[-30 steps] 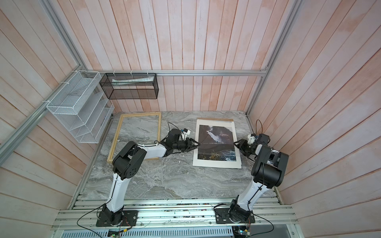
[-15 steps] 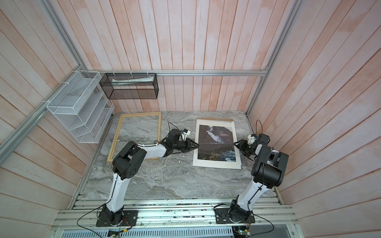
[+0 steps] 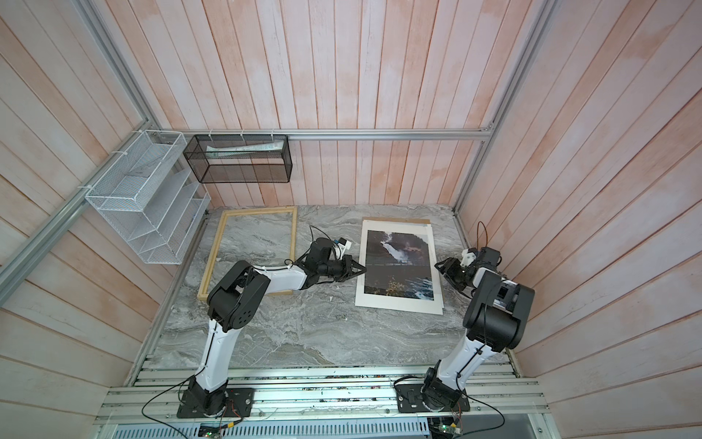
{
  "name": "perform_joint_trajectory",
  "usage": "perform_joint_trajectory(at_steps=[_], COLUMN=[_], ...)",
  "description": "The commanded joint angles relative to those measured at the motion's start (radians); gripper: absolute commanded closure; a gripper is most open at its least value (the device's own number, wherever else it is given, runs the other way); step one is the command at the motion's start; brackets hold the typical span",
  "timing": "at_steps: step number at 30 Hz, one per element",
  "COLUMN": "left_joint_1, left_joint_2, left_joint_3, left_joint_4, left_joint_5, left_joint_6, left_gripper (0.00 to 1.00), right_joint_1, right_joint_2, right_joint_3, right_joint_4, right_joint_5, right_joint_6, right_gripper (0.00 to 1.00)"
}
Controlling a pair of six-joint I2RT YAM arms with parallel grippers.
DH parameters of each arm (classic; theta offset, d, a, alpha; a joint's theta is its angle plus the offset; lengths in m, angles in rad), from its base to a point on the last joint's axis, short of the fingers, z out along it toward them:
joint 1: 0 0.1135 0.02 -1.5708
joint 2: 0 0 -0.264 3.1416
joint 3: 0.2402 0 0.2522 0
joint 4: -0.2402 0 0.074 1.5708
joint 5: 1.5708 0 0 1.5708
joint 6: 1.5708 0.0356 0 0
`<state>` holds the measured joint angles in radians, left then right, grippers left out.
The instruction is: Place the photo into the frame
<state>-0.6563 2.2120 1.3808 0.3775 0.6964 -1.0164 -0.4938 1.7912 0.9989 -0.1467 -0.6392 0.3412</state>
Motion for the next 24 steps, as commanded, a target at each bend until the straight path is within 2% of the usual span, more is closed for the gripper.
perform_joint_trajectory(at_steps=[1,3,9,16,24], left_joint_1=[0.006,0.009,0.030,0.065,0.113], left_joint_2=[-0.035,-0.033,-0.036,-0.094,-0.165], left_joint_3=[0.034,0.042,0.048,-0.003,-0.079], left_joint_4=[0.011,0.026,0.133,0.273,0.402], left_joint_5=[0.029,0.049,0.122,0.200,0.300], left_joint_6=[0.030,0.026,-0.031,-0.074,-0.114], left_gripper=[0.96,1.00,1.00,1.00,1.00], right_joint_1=[-0.028,-0.034,-0.034,-0.034,-0.028], right_joint_2=[-0.054,-0.073,-0.088,-0.101,-0.115], right_joint_3=[-0.021,-0.023,-0.024,-0.029,-0.078], right_joint_4=[-0.013,-0.014,-0.003,0.032,0.146], right_joint_5=[0.028,0.023,-0.063,-0.131,-0.261], right_joint_6=[0.008,0.005,0.005,0.028,0.097], right_gripper=[0.38,0.38,0.38,0.38,0.37])
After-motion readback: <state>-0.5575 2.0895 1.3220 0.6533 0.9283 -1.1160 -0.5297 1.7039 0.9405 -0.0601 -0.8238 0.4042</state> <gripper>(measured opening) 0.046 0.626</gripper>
